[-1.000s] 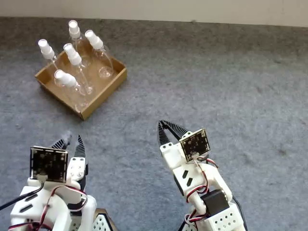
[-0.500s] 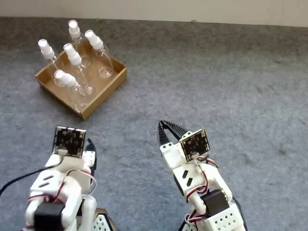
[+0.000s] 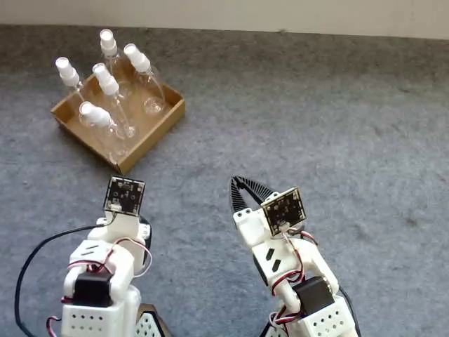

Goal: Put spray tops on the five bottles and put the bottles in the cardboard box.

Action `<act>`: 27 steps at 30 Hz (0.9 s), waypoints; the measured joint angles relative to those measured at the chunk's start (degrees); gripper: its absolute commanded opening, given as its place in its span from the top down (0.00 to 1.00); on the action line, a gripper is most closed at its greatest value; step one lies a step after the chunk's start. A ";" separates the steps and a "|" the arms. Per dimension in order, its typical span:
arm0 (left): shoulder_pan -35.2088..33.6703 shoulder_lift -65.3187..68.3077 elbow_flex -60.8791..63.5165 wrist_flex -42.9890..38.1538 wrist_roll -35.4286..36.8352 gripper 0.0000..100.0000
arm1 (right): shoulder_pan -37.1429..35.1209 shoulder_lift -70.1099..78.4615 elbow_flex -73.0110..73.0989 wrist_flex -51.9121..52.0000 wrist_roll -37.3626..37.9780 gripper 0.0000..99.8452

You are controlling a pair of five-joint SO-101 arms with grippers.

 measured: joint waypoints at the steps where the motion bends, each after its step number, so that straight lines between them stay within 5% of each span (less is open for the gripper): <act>1: 0.00 0.09 0.97 0.00 0.00 0.99 | 0.00 0.00 0.00 0.00 0.00 0.99; 17: 0.00 0.09 5.63 0.97 0.00 0.99 | 0.62 0.00 0.00 1.23 0.00 0.99; 27: 0.00 0.09 5.63 2.81 0.00 0.99 | 14.24 0.00 0.00 12.22 0.00 0.99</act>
